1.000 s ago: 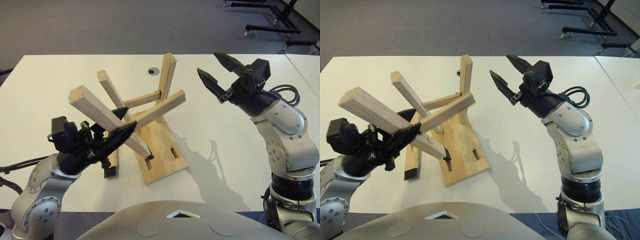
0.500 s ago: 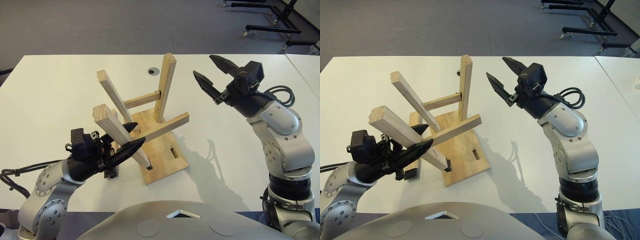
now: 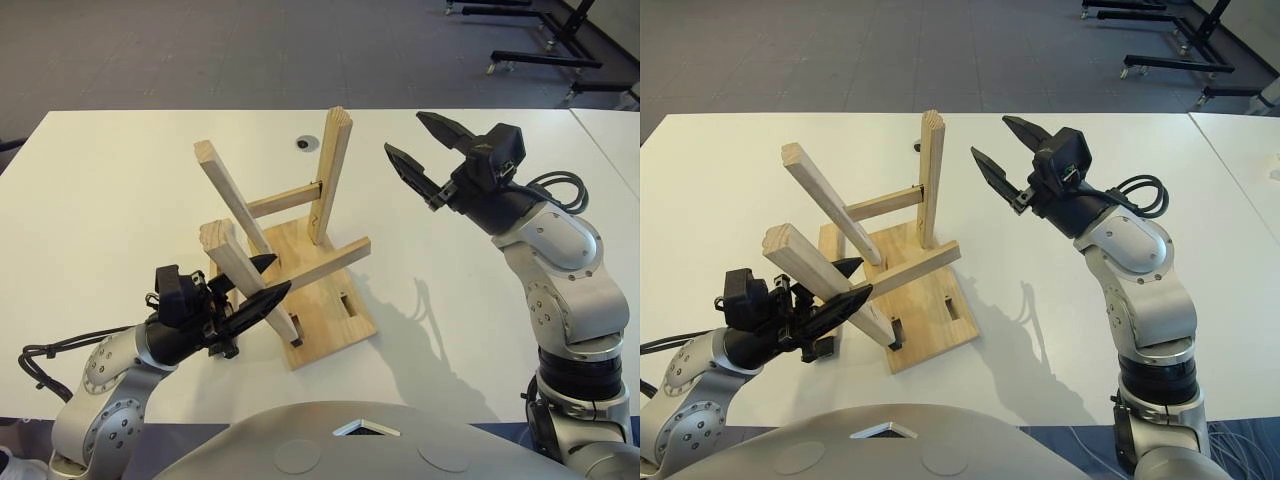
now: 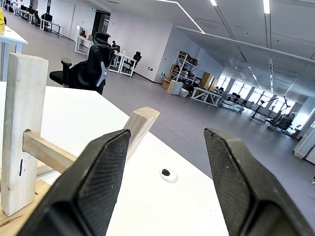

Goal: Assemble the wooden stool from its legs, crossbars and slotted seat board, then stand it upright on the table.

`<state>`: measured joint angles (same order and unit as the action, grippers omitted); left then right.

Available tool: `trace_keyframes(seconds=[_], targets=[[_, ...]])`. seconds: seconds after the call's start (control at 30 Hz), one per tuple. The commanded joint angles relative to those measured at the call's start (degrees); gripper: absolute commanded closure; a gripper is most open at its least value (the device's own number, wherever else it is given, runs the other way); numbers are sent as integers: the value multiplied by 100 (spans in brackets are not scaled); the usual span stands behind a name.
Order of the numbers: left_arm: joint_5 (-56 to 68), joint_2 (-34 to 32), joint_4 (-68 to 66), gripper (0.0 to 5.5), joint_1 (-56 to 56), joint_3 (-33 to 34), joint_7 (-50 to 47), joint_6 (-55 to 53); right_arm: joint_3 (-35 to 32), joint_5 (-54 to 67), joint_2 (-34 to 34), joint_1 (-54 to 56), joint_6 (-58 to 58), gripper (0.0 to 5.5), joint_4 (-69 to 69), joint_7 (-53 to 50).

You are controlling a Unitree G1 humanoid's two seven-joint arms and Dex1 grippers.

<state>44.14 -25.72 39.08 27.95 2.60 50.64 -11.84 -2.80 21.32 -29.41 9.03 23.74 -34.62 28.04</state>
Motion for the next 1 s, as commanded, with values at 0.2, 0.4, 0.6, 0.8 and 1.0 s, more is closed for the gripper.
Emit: trace_keyframes(seconds=[0.2, 0.4, 0.6, 0.8, 1.0], targets=[[-171, -44, -335, 345, -129, -45, -80, 124, -8, -21, -14, 57, 40, 275, 22, 22], [-398, -280, -496, 345, -247, -103, -58, 37, 42, -81, 56, 35, 34, 275, -16, -78], [-900, -453, -539, 345, -271, -246, -191, 74, -19, 25, 2, 112, 220, 275, -170, -73], [-1042, -664, -462, 345, -452, -340, -101, 88, -296, 604, 220, 494, 582, 275, -343, -346], [-975, -1097, -300, 345, -642, -417, -103, -320, -197, 639, 229, 598, 645, 275, -339, -379]])
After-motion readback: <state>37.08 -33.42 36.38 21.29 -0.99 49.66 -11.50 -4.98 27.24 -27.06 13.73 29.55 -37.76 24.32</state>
